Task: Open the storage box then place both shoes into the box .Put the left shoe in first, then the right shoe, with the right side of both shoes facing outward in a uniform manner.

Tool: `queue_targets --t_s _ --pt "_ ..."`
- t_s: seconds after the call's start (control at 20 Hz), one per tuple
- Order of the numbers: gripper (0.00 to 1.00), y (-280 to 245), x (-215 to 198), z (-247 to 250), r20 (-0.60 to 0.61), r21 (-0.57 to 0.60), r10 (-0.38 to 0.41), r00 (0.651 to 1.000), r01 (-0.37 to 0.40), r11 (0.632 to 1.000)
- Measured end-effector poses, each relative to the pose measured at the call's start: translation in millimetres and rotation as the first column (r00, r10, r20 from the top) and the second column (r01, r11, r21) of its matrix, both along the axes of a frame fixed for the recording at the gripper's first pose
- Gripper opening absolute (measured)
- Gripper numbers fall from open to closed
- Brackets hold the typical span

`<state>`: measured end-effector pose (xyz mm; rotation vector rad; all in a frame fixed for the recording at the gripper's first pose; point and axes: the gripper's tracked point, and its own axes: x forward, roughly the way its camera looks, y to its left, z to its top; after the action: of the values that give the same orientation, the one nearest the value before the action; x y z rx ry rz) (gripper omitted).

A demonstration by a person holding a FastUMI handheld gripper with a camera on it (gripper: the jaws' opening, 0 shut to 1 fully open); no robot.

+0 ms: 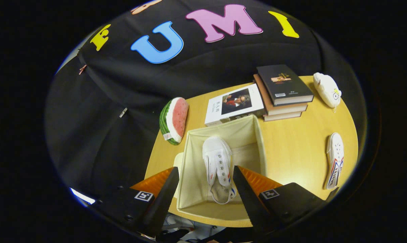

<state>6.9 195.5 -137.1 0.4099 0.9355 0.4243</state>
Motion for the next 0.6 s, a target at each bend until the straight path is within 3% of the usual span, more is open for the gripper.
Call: queue_targets --t_s 0.25,0.6 --pt "0.99 -96.8 6.3 10.2 0.077 -0.044 -0.088 0.993 0.092 0.995" --pt "0.99 -244.0 -0.6 -31.8 0.082 -0.186 -0.148 0.986 0.161 0.969"
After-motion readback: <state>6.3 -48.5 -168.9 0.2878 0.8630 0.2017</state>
